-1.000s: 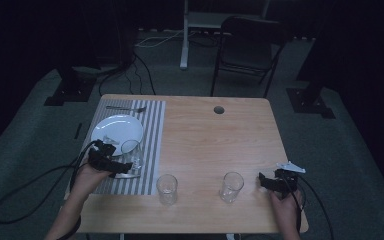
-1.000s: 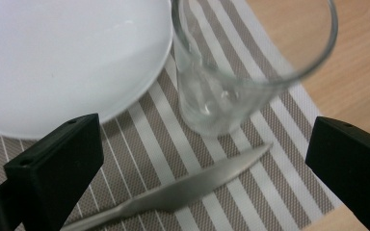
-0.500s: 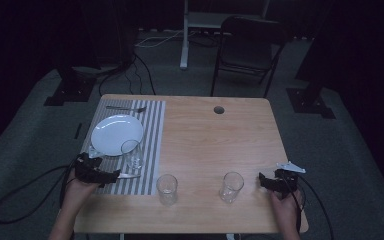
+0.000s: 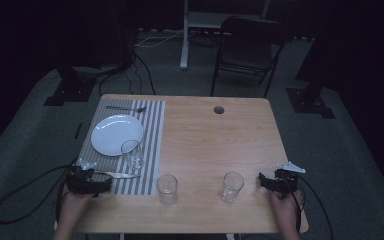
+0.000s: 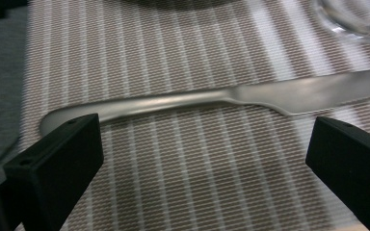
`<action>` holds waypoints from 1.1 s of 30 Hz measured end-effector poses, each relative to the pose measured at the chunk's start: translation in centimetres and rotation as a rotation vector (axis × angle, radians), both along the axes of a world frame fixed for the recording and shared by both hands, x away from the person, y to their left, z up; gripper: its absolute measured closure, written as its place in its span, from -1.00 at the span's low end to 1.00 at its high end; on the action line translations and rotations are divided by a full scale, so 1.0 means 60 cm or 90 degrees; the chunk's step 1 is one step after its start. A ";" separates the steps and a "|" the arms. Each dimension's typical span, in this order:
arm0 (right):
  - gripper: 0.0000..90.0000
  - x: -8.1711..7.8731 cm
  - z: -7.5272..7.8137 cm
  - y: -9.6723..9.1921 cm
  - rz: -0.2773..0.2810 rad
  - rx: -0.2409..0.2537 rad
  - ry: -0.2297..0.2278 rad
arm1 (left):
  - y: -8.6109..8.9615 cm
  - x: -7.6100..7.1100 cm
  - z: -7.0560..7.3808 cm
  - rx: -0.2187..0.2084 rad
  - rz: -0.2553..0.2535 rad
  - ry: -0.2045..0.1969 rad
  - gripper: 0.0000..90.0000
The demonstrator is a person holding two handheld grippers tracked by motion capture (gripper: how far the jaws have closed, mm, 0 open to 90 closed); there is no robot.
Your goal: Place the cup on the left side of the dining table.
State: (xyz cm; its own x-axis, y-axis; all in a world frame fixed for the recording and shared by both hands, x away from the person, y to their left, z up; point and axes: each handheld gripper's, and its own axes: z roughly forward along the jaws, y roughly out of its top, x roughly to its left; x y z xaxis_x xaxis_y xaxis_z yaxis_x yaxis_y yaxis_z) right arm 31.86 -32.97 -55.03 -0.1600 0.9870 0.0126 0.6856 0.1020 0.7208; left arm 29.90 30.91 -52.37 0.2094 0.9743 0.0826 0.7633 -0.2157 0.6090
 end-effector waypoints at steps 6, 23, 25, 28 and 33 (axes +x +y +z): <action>-0.72 0.000 0.000 0.000 0.000 0.000 0.000 | 0.000 -0.008 -0.021 -0.023 0.007 0.017 -1.00; -0.72 0.000 0.000 0.000 -0.001 0.000 0.000 | 0.006 -0.029 -0.037 -0.056 0.023 -0.052 -1.00; -0.72 0.000 0.000 0.001 -0.002 0.000 0.000 | 0.006 -0.030 -0.037 -0.056 0.024 -0.052 -1.00; -0.72 0.000 0.000 0.001 -0.002 0.000 0.000 | 0.005 -0.032 -0.037 -0.056 0.030 -0.053 -1.00; -0.72 0.000 0.000 0.001 -0.002 0.000 0.000 | 0.003 -0.033 -0.037 -0.055 0.043 -0.053 -1.00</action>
State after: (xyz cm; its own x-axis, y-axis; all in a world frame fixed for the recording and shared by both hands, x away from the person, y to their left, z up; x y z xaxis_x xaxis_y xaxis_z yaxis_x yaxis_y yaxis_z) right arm 31.83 -32.94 -55.04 -0.1565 0.9876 0.0126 0.6856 0.0994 0.7212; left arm 27.90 31.07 -54.61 0.1397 0.9901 0.0124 0.7204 -0.1102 0.6847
